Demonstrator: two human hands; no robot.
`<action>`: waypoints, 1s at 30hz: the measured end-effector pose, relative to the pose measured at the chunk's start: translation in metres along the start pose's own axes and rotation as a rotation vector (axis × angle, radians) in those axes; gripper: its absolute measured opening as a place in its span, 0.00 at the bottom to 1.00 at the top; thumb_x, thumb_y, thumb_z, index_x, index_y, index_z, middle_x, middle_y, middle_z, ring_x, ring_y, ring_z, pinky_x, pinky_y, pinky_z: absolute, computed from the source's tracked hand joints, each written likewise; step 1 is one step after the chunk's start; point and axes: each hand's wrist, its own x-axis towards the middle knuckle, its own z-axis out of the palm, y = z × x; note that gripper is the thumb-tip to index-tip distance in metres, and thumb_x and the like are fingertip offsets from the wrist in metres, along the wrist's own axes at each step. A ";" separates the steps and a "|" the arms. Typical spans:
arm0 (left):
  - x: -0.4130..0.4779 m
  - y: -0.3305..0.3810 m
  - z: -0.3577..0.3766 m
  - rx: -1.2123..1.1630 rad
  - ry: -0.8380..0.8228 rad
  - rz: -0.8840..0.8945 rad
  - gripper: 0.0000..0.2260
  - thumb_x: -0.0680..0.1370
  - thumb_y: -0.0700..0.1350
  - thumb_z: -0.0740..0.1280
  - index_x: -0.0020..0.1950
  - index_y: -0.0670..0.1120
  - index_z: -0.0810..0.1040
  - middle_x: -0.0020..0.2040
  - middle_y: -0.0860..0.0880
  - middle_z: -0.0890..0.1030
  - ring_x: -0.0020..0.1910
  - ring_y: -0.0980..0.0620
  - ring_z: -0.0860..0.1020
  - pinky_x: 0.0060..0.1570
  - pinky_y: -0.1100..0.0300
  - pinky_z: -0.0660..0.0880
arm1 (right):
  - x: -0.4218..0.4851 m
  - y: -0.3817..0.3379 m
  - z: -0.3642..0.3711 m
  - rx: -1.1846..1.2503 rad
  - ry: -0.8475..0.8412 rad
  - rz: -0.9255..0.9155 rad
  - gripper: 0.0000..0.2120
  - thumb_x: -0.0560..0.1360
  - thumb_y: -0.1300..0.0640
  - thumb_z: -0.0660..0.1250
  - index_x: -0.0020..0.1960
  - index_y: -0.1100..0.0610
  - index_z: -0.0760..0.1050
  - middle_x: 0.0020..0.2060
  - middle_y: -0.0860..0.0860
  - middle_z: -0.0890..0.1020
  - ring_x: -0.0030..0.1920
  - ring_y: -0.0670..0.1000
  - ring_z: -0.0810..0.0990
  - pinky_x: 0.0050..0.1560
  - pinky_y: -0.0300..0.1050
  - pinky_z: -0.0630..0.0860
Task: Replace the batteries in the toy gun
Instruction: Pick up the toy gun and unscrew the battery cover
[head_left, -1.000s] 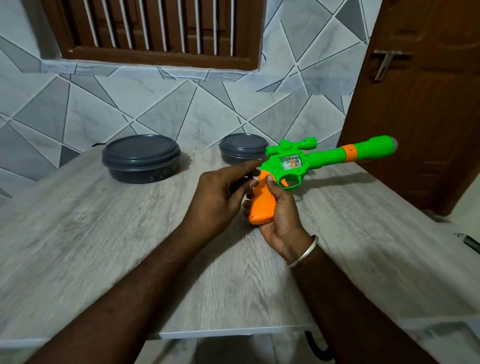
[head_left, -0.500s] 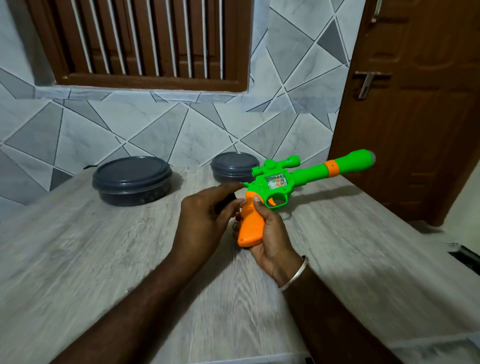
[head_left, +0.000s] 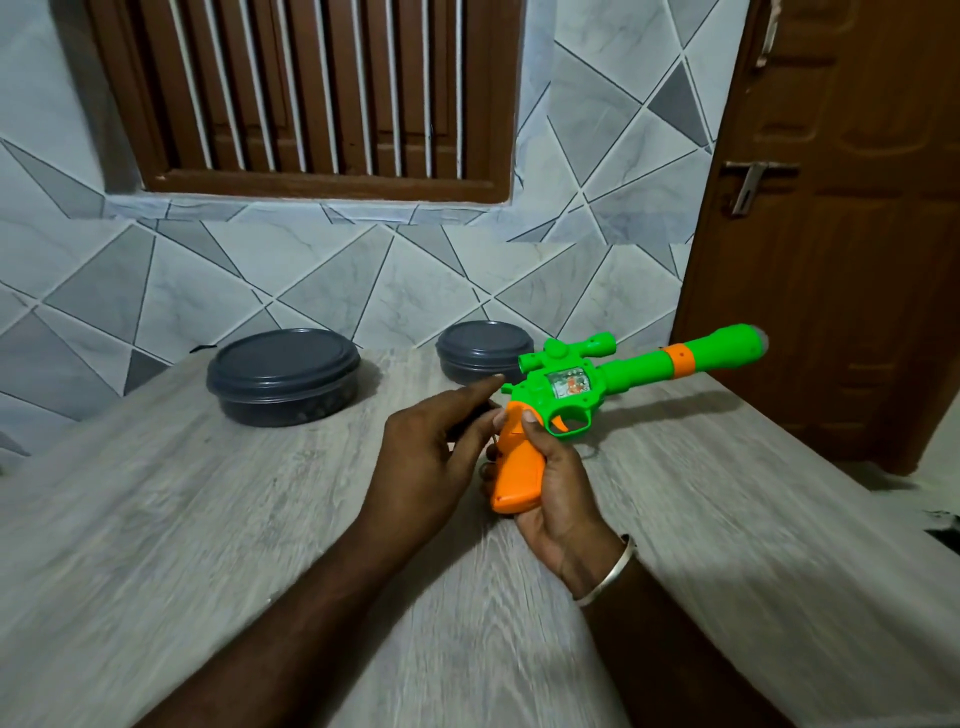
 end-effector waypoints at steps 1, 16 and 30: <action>0.000 0.001 0.000 -0.008 -0.018 0.007 0.17 0.79 0.43 0.70 0.68 0.51 0.79 0.52 0.53 0.86 0.51 0.60 0.84 0.52 0.59 0.81 | 0.000 0.000 0.000 0.005 -0.002 -0.001 0.10 0.79 0.52 0.62 0.51 0.57 0.78 0.36 0.55 0.80 0.33 0.51 0.77 0.30 0.41 0.74; 0.001 0.003 0.001 0.008 -0.071 0.034 0.22 0.79 0.37 0.69 0.71 0.53 0.75 0.53 0.54 0.85 0.52 0.60 0.83 0.54 0.68 0.78 | 0.003 0.000 -0.003 0.002 0.004 0.039 0.13 0.78 0.51 0.62 0.56 0.59 0.77 0.37 0.56 0.79 0.35 0.53 0.77 0.34 0.44 0.73; 0.000 0.000 0.002 -0.018 0.002 -0.012 0.12 0.78 0.37 0.70 0.60 0.48 0.81 0.49 0.53 0.86 0.47 0.59 0.84 0.50 0.56 0.82 | 0.004 0.002 -0.002 -0.001 0.019 0.032 0.13 0.78 0.53 0.61 0.56 0.60 0.77 0.40 0.58 0.79 0.36 0.55 0.77 0.37 0.45 0.74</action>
